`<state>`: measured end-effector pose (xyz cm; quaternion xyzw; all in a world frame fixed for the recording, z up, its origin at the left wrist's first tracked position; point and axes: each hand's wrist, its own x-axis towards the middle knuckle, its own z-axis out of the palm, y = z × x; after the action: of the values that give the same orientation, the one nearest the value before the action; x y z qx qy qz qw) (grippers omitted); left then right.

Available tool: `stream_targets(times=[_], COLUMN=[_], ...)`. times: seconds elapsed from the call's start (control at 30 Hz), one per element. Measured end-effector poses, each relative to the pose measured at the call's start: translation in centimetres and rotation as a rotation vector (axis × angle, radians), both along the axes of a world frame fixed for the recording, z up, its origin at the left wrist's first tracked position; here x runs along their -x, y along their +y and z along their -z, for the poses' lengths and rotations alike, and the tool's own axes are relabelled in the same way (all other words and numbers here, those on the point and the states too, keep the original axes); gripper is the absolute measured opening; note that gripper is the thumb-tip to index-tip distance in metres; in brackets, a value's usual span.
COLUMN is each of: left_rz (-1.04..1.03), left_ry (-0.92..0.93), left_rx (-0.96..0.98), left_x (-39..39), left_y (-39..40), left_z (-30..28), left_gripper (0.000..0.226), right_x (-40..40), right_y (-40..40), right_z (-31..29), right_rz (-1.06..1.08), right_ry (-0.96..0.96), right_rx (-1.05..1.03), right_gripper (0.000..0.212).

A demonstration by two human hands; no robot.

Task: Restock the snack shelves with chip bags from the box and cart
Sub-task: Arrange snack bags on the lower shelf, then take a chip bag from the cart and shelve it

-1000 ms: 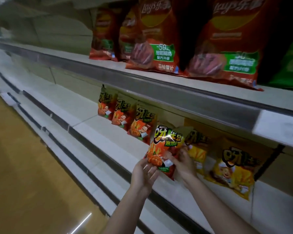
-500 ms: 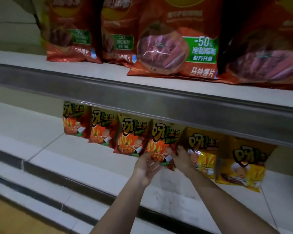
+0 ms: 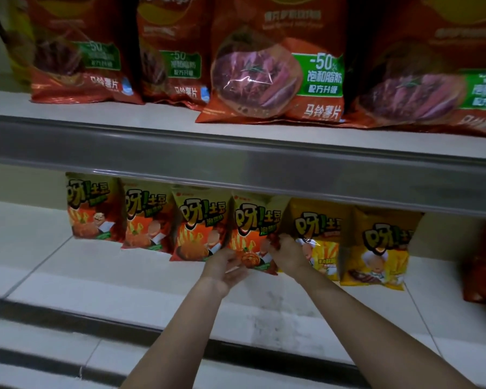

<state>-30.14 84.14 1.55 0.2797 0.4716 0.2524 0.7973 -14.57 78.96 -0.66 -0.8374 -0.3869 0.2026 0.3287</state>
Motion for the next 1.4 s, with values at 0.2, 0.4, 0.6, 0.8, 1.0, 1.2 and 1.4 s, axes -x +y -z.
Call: stream_targets(times=[0.2, 0.4, 0.6, 0.8, 1.0, 1.2, 1.4], left_rz=[0.092, 0.361, 0.679, 1.029, 1.331, 1.617, 1.899], left_ry=[-0.044, -0.136, -0.245, -0.273, -0.308, -0.333, -0.326], left_rx=[-0.074, -0.2, -0.214, -0.186, -0.156, -0.184, -0.142], left_x=[-1.4, -7.0, -13.8, -20.2, -22.8, -24.1, -25.4], left_y=[-2.3, -8.2, -20.2, -37.5, -55.2, -70.4, -86.5], left_z=[-2.2, -5.7, -8.7, -10.3, -11.4, -12.2, -10.2], left_gripper=[0.011, 0.011, 0.015, 0.016, 0.016, 0.018, 0.016], right_x=[1.4, -0.2, -4.7, -7.6, -7.4, -5.0, -1.4], right_y=[-3.7, -12.4, -27.0, -46.1, -64.6, -79.0, -91.6], right_z=[-1.2, -5.0, -6.9, -8.0, -8.2, -8.3, -7.3], right_rz=[-0.072, -0.005, 0.286, 0.534, 0.817, 1.101, 1.45], right_ry=[0.154, 0.436, 0.342, 0.179, 0.113, -0.037, -0.181], right_rx=[-0.259, -0.453, -0.642, -0.677, -0.738, -0.801, -0.729], right_gripper=[0.011, 0.017, 0.014, 0.017, 0.013, 0.008, 0.013])
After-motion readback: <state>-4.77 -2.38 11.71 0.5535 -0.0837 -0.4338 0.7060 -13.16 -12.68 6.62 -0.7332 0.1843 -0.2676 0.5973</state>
